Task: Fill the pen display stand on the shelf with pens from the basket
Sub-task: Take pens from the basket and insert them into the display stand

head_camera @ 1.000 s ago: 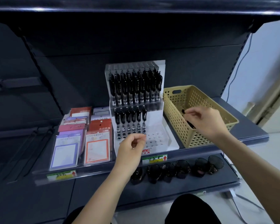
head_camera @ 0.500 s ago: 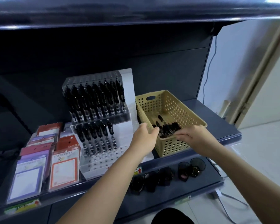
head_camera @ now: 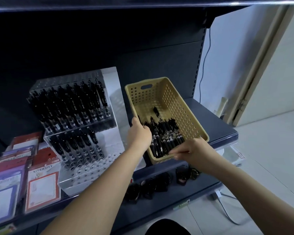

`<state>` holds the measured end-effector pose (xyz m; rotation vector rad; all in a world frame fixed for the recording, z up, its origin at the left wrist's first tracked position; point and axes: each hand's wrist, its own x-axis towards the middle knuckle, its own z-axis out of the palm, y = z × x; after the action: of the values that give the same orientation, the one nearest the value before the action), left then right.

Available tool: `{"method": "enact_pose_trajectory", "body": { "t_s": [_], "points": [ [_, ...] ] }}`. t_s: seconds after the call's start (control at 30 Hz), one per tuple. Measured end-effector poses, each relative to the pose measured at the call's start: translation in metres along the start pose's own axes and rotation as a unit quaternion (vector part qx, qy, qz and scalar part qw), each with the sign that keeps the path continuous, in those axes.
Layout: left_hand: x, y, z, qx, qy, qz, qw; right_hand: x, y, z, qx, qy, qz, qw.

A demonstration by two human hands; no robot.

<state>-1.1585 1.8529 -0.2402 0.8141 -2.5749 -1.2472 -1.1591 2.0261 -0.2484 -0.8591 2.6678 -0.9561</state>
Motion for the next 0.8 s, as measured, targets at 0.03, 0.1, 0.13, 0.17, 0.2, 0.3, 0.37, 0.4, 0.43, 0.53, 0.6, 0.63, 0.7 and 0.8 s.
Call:
{"method": "enact_pose_trajectory", "body": {
  "t_s": [0.03, 0.1, 0.13, 0.17, 0.2, 0.3, 0.37, 0.4, 0.43, 0.53, 0.6, 0.63, 0.7, 0.8],
  "points": [
    [-0.005, -0.001, 0.002, 0.011, 0.011, 0.015, 1.0, -0.002, 0.001, 0.0, 0.002, -0.012, 0.001, 1.0],
    [-0.015, -0.005, 0.007, 0.024, 0.036, 0.042, 0.998, -0.005, 0.003, -0.003, 0.006, -0.054, 0.009, 0.998],
    [-0.02, -0.006, 0.009, 0.025, 0.049, 0.053, 0.997, -0.005, 0.004, -0.006, 0.015, -0.072, 0.014, 0.997],
    [-0.025, -0.009, 0.01, 0.024, 0.064, 0.063, 0.996, -0.004, 0.005, -0.008, 0.035, -0.079, 0.02, 0.996],
    [-0.029, -0.011, 0.012, 0.023, 0.077, 0.072, 0.994, 0.0, 0.007, -0.01, 0.064, -0.071, 0.03, 0.995],
    [-0.038, -0.017, 0.017, 0.032, 0.11, 0.091, 0.989, 0.013, 0.008, -0.013, 0.152, -0.025, 0.091, 0.984],
    [-0.042, -0.018, 0.018, 0.041, 0.122, 0.1, 0.987, 0.027, 0.007, -0.009, 0.179, -0.014, 0.129, 0.975],
    [-0.043, -0.017, 0.018, 0.045, 0.126, 0.102, 0.986, 0.035, 0.007, -0.006, 0.19, -0.005, 0.142, 0.971],
    [-0.043, -0.017, 0.018, 0.048, 0.129, 0.104, 0.985, 0.043, 0.006, -0.002, 0.2, 0.01, 0.155, 0.967],
    [-0.045, -0.018, 0.019, 0.056, 0.139, 0.107, 0.983, 0.065, 0.006, 0.009, 0.16, 0.054, 0.167, 0.971],
    [-0.047, -0.018, 0.019, 0.061, 0.144, 0.108, 0.982, 0.072, 0.006, 0.017, 0.103, 0.066, 0.175, 0.977],
    [-0.048, -0.018, 0.019, 0.061, 0.146, 0.108, 0.982, 0.074, 0.006, 0.021, 0.08, 0.074, 0.181, 0.978],
    [-0.048, -0.018, 0.02, 0.057, 0.145, 0.104, 0.982, 0.077, 0.008, 0.026, 0.052, 0.088, 0.186, 0.977],
    [-0.047, -0.017, 0.02, 0.055, 0.146, 0.1, 0.983, 0.08, 0.008, 0.03, 0.066, 0.094, 0.193, 0.975]
  ]
}}
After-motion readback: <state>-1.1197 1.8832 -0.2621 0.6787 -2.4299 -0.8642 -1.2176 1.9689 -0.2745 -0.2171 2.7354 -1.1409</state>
